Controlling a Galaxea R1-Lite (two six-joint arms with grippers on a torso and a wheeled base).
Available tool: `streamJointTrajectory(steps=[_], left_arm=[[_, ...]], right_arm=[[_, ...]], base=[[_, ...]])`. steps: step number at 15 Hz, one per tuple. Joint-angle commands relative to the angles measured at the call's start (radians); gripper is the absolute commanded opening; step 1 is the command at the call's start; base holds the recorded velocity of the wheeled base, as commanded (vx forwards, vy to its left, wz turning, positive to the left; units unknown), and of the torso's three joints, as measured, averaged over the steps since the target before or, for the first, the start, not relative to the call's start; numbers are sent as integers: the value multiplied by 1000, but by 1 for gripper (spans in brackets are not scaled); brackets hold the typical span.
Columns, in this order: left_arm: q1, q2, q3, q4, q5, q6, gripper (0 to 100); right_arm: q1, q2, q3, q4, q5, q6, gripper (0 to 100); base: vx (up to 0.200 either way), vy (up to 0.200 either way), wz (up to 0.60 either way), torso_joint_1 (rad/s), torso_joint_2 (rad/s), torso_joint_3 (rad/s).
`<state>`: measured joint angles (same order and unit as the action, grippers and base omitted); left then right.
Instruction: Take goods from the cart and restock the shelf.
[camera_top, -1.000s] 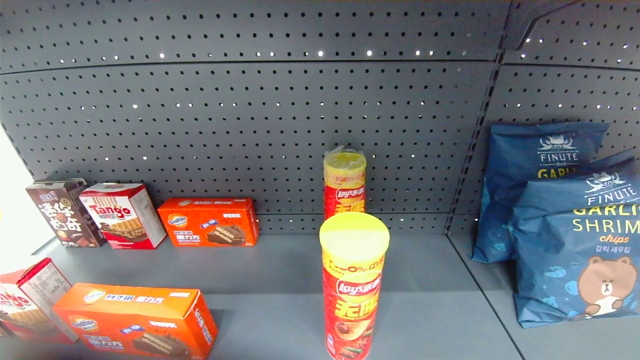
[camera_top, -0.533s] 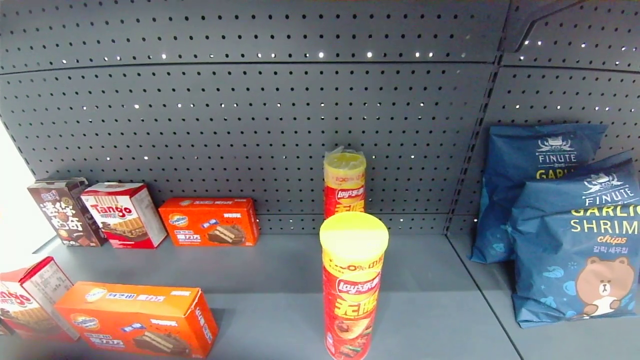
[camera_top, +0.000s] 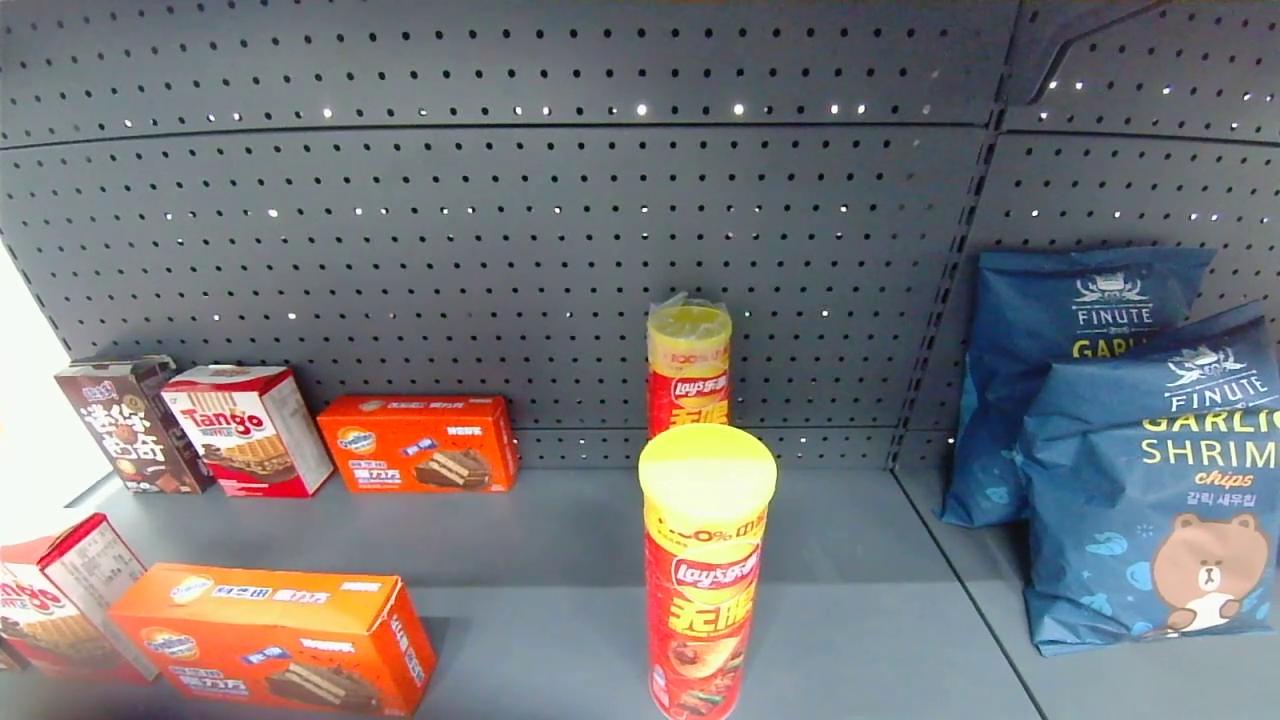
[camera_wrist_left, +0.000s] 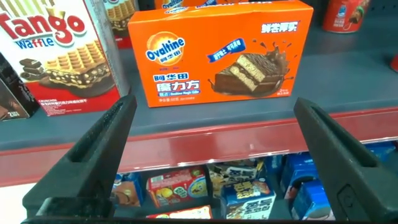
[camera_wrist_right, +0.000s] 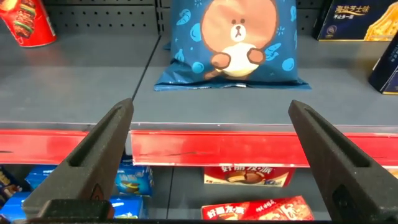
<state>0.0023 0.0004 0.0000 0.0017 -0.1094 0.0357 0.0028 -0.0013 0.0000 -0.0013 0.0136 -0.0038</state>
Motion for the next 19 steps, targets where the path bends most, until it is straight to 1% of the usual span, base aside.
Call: streamJointTrajectory(steps=[1,3,19], left_arm=[[1,0,0,0,2,-7,100],[1,0,0,0,2,-5,100],[1,0,0,0,2,-8,100]], right_arm=[[0,1,0,0,2,-1,100],[0,1,0,0,0,-1,100],[0,1,0,0,2,-1,100]], base=[[-200,0,0,7,2,-2],[-200,0,0,5,7,2],[0,0,0,0,0,0]])
